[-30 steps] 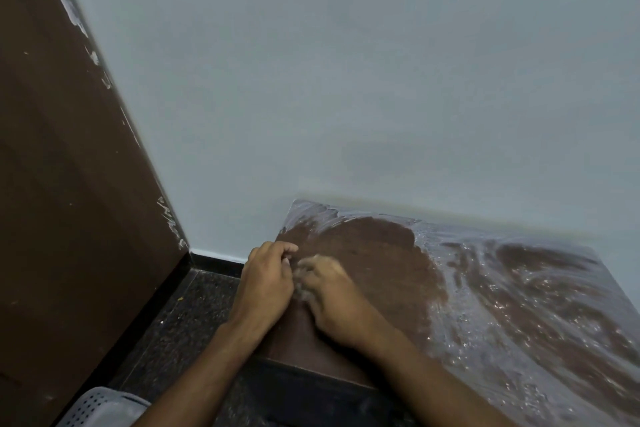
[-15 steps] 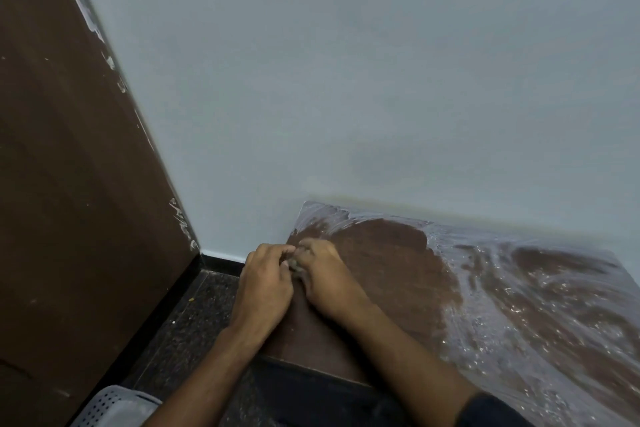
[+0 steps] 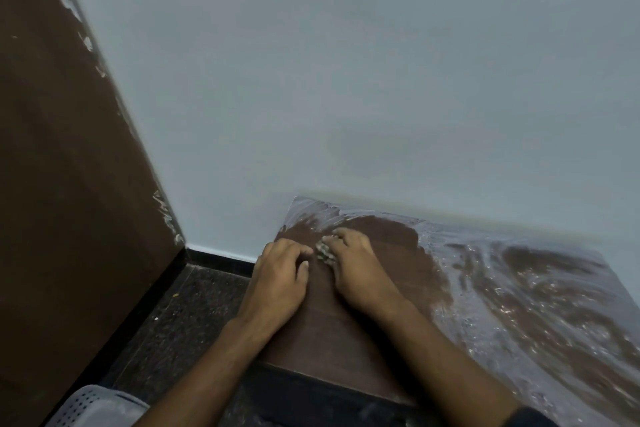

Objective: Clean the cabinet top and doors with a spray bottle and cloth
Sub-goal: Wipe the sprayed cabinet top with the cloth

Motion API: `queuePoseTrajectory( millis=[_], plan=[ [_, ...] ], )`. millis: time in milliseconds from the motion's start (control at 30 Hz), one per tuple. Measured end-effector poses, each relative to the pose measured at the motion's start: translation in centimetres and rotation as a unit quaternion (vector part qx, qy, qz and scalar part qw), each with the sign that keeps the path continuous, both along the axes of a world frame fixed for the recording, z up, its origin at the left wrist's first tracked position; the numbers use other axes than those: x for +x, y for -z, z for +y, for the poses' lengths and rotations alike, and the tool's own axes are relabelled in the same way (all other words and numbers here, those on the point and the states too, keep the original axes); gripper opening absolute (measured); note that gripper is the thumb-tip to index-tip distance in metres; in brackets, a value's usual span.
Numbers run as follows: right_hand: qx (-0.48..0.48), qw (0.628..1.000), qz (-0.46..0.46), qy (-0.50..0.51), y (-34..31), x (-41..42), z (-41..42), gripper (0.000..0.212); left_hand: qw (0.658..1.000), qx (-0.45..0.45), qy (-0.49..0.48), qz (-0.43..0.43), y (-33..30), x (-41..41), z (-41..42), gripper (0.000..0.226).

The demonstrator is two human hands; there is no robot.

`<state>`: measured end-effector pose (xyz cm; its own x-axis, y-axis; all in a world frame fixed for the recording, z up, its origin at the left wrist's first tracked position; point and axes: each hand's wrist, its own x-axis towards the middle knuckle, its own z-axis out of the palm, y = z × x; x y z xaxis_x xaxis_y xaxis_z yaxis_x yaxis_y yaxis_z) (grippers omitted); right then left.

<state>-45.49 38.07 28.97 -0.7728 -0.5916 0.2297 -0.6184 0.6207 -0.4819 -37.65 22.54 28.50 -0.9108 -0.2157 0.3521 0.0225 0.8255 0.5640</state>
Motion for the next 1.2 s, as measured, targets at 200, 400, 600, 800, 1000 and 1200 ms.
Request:
queuePoseTrajectory(
  millis=[200, 400, 600, 800, 1000, 1200],
  plan=[
    [0.031, 0.999, 0.018, 0.031, 0.4, -1.4, 7.9, 0.040, 0.997, -0.044, 0.063, -0.015, -0.2, -3.0, 3.2, 0.022],
    [0.063, 0.982, -0.014, 0.178, 0.6, -6.2, 10.7, 0.044, 0.990, -0.074, 0.119, -0.023, -0.7, -6.0, 6.9, 0.027],
    [0.050, 0.995, 0.019, 0.079, 0.6, -5.0, 13.0, 0.041, 0.987, -0.100, 0.128, -0.019, -0.4, -8.3, 8.8, 0.036],
    [0.035, 0.979, -0.033, 0.196, -0.6, -9.2, 10.8, 0.049, 0.986, -0.108, 0.122, -0.030, 0.0, -8.9, 9.2, 0.037],
    [0.015, 0.982, 0.015, 0.188, -0.2, -9.0, 12.6, 0.042, 0.987, -0.107, 0.120, -0.020, 0.0, -9.7, 8.7, 0.034],
    [0.051, 0.961, -0.009, 0.273, -1.0, -8.2, 5.8, 0.030, 0.989, -0.108, 0.098, -0.022, -0.1, -10.3, 8.1, 0.032]
  ],
)
